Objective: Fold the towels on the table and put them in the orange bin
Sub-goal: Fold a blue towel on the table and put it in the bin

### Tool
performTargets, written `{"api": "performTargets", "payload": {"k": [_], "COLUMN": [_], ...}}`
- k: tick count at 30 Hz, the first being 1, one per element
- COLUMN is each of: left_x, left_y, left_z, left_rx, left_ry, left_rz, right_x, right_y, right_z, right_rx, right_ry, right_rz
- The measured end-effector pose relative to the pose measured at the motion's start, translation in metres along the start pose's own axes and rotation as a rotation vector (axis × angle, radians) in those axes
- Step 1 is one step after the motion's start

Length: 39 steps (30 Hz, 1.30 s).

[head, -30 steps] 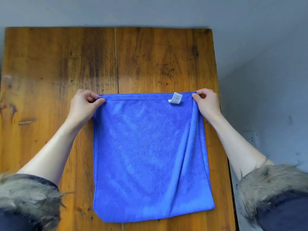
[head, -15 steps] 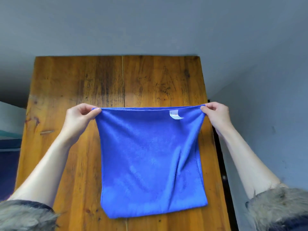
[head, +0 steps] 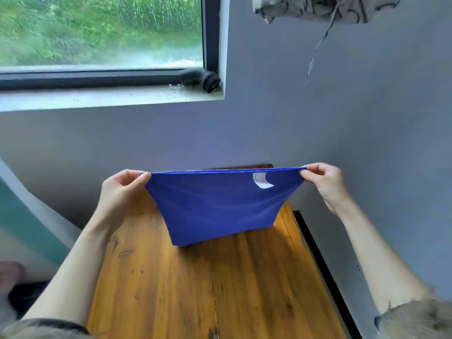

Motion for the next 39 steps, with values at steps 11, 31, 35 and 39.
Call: {"api": "performTargets", "payload": {"k": [11,31,35,39], "left_x": [0.032,0.075,0.074,0.076], "left_y": [0.082,0.126,0.128,0.135], "left_z": [0.068,0.088,0.093,0.101], "left_rx": [0.157,0.323,0.274,0.111], "left_ry": [0.025,0.113,0.117,0.13], "left_rz": [-0.143,-0.205,-0.229,-0.305], "right_x": [0.067,0.08,0.075,0.071], "right_y": [-0.092,-0.134,-0.136,-0.139], "right_z": [-0.01,-0.005,-0.006,-0.016], "right_rx": [-0.636,-0.403,-0.375,-0.219], "right_ry": [-0.218,-0.198,-0.182,-0.223], "right_rz": [-0.02,0.112,0.121,0.154]}}
Point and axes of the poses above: each hand's wrist, its own x-axis away from the middle knuckle, its own z-axis out of the back of the hand, y = z × x, the point moved 9 cm from there along -x, towards the middle knuckle, and after that the axes turned 8 degrees about x, right-handed, at the moved point
